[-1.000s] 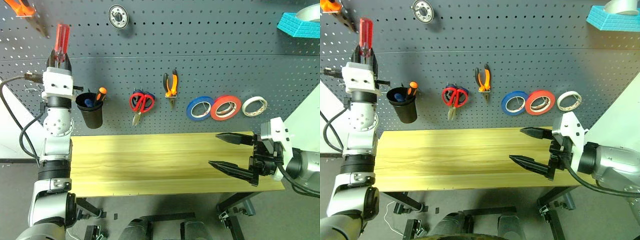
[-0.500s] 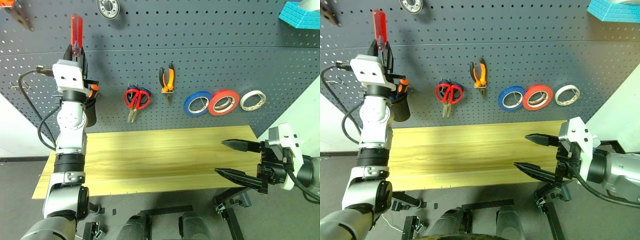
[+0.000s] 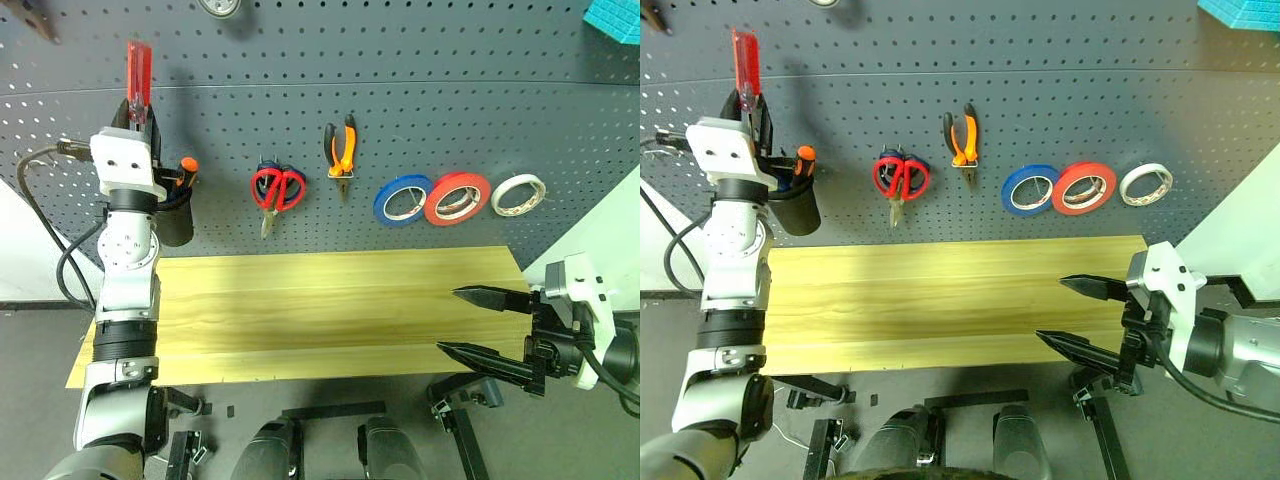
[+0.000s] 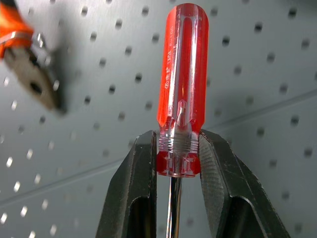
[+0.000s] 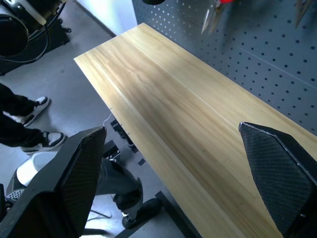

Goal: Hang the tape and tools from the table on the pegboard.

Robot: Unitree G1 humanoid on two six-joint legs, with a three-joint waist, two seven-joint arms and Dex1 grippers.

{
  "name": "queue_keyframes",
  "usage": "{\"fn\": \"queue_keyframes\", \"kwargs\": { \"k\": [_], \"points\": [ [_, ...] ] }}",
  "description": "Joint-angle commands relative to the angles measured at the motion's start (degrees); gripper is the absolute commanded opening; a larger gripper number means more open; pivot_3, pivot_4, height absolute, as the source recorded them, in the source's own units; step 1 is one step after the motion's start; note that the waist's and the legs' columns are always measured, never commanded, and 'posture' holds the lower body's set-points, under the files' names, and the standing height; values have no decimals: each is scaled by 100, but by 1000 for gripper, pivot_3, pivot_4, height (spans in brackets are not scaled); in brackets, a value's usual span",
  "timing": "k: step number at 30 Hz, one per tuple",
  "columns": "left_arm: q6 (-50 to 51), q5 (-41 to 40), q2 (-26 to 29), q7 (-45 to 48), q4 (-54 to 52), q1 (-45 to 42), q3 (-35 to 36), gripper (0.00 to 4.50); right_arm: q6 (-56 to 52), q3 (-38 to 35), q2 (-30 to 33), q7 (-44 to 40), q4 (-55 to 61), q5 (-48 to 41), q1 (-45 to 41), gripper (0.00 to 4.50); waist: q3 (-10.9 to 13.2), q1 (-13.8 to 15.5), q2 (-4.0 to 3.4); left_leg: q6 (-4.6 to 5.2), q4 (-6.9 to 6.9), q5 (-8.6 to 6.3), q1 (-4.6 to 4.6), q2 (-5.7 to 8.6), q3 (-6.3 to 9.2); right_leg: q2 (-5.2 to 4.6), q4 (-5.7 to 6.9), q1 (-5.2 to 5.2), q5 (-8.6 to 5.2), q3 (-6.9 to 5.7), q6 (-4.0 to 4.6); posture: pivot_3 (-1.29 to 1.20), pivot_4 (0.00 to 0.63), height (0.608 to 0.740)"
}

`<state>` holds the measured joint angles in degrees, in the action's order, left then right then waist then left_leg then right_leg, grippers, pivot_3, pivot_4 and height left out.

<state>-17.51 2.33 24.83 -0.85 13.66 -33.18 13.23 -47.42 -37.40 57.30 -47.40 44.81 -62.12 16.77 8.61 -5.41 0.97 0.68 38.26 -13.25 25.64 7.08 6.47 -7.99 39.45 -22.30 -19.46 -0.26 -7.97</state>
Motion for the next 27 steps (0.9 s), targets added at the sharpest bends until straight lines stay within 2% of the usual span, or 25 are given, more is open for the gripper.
{"fn": "queue_keyframes", "kwargs": {
  "k": [1,6,13,19,27],
  "points": [
    [-5,-19,72,-43,-302,-8,123,824,-27,-481,58,151,-147,-537,-250,4500,30,-3,5,0,0,0,1,0,0,0,0,-1,0,0,0,-303,211,680],
    [79,-43,58,-42,-378,50,107,824,-125,-992,298,615,-816,-1849,-1049,4500,107,-31,-1,1,0,0,9,-1,-3,-1,0,-2,0,0,0,-308,217,680],
    [149,-58,42,-37,-430,59,89,824,45,-1184,420,1378,-1235,-3227,-1795,4500,123,-42,-6,4,2,2,73,-2,-6,-1,0,-42,1,-1,-1,-307,222,680],
    [127,-69,93,-12,-379,35,115,824,152,-1245,474,1827,-1427,-3877,-2170,4500,132,-43,-11,6,5,1,75,-1,-7,-3,0,-42,1,-1,-1,-308,226,680],
    [37,-65,99,2,-296,45,117,824,190,-1280,604,2199,-1515,-4323,-2463,4500,169,-48,-26,7,5,1,76,-1,-8,-5,0,-43,1,-1,0,-313,234,680]
  ]
}}
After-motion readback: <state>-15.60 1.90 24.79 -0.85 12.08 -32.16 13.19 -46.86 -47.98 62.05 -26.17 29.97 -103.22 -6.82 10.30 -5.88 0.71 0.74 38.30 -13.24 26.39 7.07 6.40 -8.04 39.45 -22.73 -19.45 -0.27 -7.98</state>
